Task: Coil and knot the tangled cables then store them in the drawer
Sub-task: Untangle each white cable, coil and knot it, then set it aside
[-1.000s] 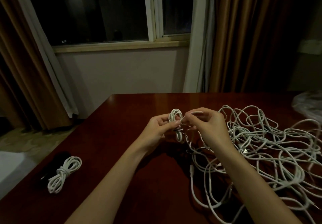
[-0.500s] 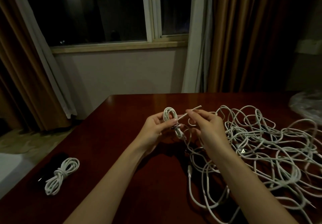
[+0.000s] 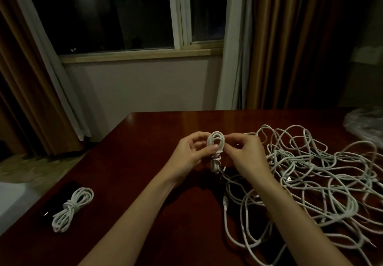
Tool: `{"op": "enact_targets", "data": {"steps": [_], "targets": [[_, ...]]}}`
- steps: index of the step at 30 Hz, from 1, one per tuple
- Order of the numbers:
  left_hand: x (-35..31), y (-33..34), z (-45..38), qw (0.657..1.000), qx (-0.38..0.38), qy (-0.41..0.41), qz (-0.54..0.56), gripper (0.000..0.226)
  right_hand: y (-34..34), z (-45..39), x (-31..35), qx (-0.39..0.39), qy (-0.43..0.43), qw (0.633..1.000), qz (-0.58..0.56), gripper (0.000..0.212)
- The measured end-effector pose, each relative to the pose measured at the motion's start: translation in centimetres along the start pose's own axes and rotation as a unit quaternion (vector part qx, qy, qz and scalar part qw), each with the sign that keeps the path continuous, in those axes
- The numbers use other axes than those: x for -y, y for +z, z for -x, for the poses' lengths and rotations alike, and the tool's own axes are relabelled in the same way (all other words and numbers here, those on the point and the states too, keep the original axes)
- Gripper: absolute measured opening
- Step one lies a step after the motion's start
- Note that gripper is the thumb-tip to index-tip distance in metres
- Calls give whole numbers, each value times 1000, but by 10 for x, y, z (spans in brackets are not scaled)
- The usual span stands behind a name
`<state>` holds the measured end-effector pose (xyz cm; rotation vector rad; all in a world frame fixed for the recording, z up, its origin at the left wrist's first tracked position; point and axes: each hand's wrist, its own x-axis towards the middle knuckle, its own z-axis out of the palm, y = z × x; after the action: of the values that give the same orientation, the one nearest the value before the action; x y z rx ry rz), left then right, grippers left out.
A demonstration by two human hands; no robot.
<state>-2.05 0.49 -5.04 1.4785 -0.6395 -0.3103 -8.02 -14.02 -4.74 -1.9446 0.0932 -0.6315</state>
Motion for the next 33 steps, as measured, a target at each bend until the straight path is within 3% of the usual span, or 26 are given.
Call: {"op": "enact_targets", "data": {"steps": [5,10,14,18,23,27,33], "targets": [[0,4,0,1000,-26,8,-3,36,-4,-2,1,61,-20,998,-17,13],[-1,10,0,998,-56,12,18,46,-5,-3,6,94,91,974,-187,21],[0,9,1,994,-96,45,17,35,-4,-5,11,87,129,941,-300,35],[5,10,-1,990,-112,79,-31,23,-2,1,10,43,85,968,-232,44],[2,11,0,993,-89,69,-27,28,-1,1,9,-30,30,976,-211,18],[1,8,-1,998,-61,34,8,33,3,-1,4,-60,38,973,-218,5],[0,8,0,997,-60,-5,39,25,1,-1,8,-82,-56,992,-81,13]]}}
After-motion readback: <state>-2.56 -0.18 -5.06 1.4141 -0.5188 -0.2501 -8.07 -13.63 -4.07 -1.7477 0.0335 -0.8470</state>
